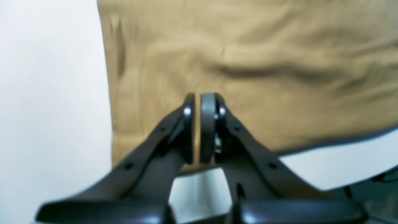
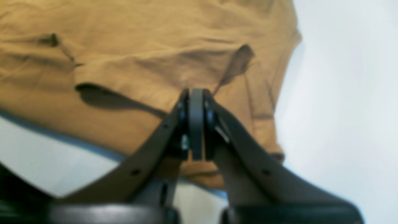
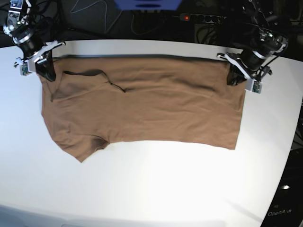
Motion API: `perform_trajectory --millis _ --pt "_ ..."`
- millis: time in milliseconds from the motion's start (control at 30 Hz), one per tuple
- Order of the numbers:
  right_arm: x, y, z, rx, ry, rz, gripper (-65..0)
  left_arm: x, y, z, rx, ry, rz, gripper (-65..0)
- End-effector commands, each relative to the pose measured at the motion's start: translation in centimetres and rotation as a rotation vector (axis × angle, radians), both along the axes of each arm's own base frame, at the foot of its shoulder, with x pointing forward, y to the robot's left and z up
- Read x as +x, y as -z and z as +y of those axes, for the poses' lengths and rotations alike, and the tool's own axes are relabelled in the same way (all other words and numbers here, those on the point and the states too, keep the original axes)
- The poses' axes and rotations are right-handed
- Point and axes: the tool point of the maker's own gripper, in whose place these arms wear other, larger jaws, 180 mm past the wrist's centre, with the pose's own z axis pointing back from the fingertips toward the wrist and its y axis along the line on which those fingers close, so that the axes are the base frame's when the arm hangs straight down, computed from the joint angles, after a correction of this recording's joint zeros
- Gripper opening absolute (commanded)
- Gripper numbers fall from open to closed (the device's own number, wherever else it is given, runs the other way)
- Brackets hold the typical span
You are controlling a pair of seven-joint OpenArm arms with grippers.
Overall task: Fold the T-shirt properly
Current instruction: 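Open both grippers and release the shoulder corners, then move both grippers around the shirt to its hem-side corners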
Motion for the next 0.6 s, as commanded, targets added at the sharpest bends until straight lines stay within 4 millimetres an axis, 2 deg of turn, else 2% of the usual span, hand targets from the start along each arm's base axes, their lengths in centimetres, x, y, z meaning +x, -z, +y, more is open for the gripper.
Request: perform_trajectory --millis 0,133,267,400,533,567 --pt "0.7 -1.4 -0.3 0.003 -0.007 -0.050 -64.4 0.8 -1.2 0.1 -0.001 0.004 -0.048 -61.7" --pt "1.1 -1.6 -0.2 0.002 -0.009 -0.059 -64.4 2.1 -1.5 0.5 0.027 0.009 -0.032 -61.7" --pt "3.4 -2.9 -0.7 -0.074 -0.046 -0.055 -64.6 4.6 -3.3 4.1 0.079 -0.077 -0.045 -61.7" --pt "7.4 -5.4 -1.7 -0.180 -0.067 -0.064 -64.6 7.3 -6.4 7.7 0.101 -0.183 -0.123 -61.7" --pt "12.1 -8.8 -3.4 -0.300 -0.053 -0.067 -64.3 9.8 -9.3 9.1 0.126 -0.206 -0.199 -61.7" --pt "13.1 -9.3 -4.1 -0.319 -0.035 -0.057 -64.3 10.3 -9.4 9.0 0.139 -0.192 -0.198 -61.7"
